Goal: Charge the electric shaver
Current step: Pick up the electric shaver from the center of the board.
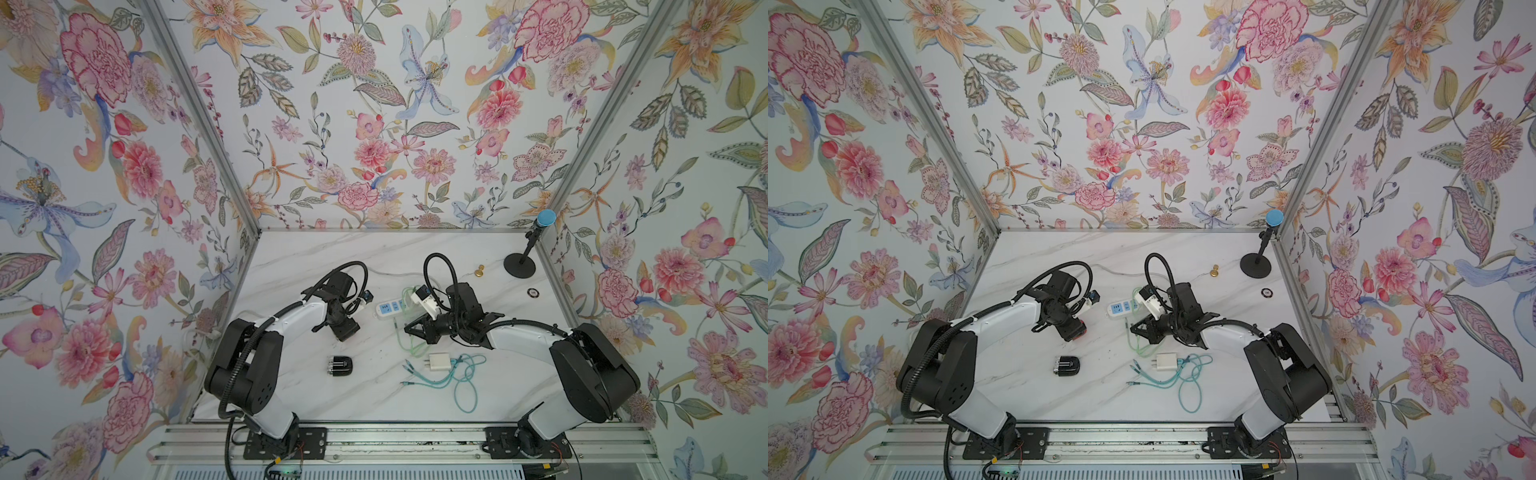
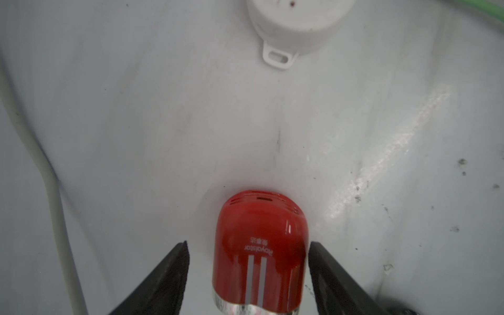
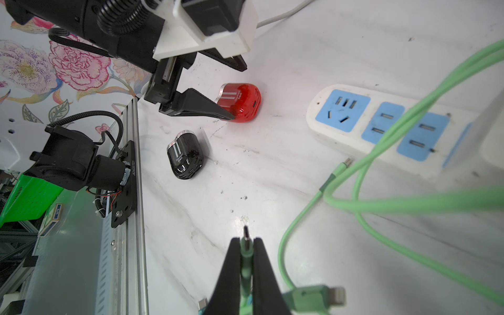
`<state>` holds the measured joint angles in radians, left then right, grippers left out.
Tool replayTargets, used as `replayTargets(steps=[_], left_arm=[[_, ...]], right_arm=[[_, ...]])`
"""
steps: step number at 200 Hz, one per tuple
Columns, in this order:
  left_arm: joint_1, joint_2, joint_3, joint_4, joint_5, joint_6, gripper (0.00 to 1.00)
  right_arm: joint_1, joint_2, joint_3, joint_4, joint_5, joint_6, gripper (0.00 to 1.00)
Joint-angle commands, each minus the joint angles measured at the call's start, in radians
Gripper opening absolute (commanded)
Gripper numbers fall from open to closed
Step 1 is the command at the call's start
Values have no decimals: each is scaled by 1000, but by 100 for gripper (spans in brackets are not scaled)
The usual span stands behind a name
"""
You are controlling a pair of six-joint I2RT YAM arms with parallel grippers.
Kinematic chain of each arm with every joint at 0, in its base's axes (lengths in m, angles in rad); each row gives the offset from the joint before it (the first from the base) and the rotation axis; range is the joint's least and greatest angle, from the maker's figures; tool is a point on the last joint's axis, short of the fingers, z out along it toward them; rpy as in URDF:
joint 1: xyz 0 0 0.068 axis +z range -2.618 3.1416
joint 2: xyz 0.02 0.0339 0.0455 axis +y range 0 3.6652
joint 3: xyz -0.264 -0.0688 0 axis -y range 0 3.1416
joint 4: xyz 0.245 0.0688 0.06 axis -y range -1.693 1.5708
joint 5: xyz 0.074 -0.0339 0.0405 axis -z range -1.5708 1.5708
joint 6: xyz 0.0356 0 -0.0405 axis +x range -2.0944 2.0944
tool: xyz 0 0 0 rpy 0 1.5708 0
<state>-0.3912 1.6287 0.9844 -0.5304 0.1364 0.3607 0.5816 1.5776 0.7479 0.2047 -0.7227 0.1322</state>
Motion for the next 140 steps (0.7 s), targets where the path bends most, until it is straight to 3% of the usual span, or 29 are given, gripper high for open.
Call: replayTargets(steps=[1, 59, 75, 108, 140], left_arm=[[8, 33, 12, 1, 23, -16, 72], [9, 50, -14, 4, 30, -31, 71], [9, 52, -24, 10, 39, -39, 63], [8, 77, -23, 0, 113, -49, 38], [-20, 91, -13, 9, 145, -56, 35]], right_arm=[[-6, 3, 24, -14, -9, 4, 1], [-9, -9, 2, 3, 3, 17, 0], [-9, -8, 5, 0, 3, 18, 0], [-9, -32, -1, -16, 20, 17, 0], [-8, -62, -14, -30, 42, 19, 0]])
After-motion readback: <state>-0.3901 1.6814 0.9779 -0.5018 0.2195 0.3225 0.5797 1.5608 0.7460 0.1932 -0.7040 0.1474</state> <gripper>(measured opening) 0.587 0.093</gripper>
